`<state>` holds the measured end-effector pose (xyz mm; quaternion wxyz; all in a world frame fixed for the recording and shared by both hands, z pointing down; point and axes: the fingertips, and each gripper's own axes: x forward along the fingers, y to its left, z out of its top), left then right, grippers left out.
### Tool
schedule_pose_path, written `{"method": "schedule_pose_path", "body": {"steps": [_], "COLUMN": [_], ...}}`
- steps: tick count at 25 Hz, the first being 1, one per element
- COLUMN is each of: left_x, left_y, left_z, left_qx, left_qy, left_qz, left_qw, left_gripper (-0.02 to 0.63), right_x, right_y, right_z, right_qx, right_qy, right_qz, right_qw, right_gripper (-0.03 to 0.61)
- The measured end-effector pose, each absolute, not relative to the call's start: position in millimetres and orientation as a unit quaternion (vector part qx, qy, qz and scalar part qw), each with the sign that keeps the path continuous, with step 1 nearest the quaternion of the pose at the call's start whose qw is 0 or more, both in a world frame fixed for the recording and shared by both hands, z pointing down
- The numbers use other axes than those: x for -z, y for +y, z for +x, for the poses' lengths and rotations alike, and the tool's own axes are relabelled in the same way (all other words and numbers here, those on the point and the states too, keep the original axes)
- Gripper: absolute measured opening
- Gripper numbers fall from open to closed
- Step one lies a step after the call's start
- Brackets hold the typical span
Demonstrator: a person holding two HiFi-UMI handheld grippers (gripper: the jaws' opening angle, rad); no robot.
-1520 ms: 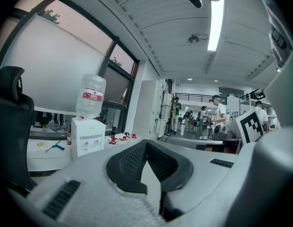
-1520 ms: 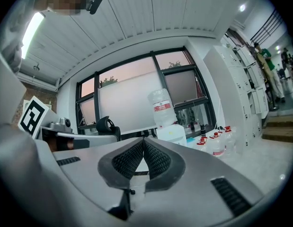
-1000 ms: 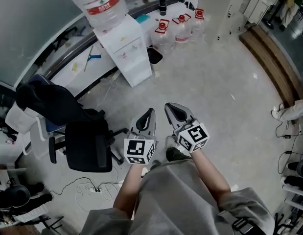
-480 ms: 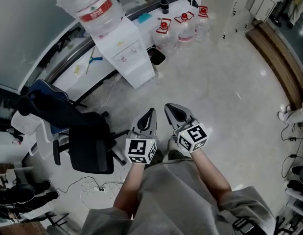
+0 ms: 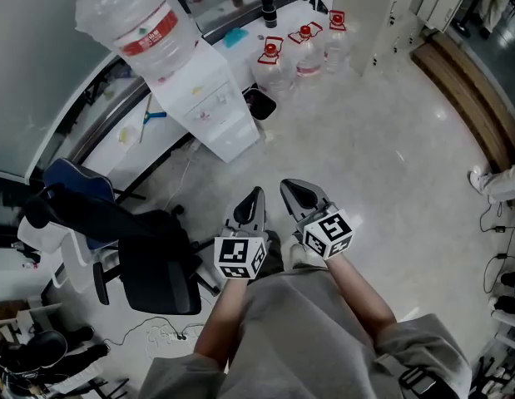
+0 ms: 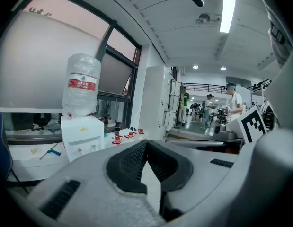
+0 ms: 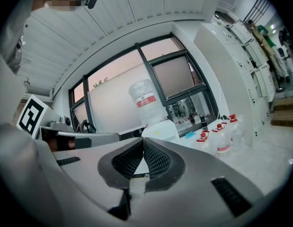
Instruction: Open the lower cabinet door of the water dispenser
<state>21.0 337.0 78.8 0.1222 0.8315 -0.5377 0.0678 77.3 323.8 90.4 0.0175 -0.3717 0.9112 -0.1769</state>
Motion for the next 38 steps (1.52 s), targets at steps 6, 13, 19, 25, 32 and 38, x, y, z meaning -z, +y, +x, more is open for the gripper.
{"method": "schedule_pose_path", "body": {"steps": [6, 13, 19, 25, 32, 38], "left_x": [-89.6, -108.5, -133.6, -158.4, -185.4, -210.6], "left_y": [281.2, 225.2, 196.5, 173.6, 144.8, 105.8], "left_z": [-13.0, -54.4, -80.7, -96.0, -95.8, -95.5], "left_qx": [-0.071, -0.072, -0.076, -0.082, -0.081, -0.080], "left_qy": [-0.521, -0.502, -0.478, -0.468, -0.474, -0.507], "left_qz": [0.840, 0.848, 0.858, 0.858, 0.850, 0.830], "left_qw": [0.135, 0.154, 0.171, 0.193, 0.213, 0.219], "left_gripper": [0.008, 0.008, 0.008, 0.008, 0.008, 0.008], "right_x": [-98.3, -111.6, -129.1, -149.3, -177.2, -213.1], "right_y": [271.8, 221.5, 196.3, 177.7, 146.4, 102.0], "right_z": [46.7, 12.7, -1.3, -4.9, -5.0, -3.1], "right_qx": [0.183, 0.194, 0.208, 0.218, 0.217, 0.216], "right_qy": [0.903, 0.891, 0.878, 0.871, 0.880, 0.896], "right_qz": [-0.389, -0.410, -0.429, -0.436, -0.415, -0.375], "right_qw": [0.001, -0.017, -0.036, -0.053, -0.078, -0.098], "right_gripper": [0.012, 0.012, 0.012, 0.012, 0.012, 0.012]}}
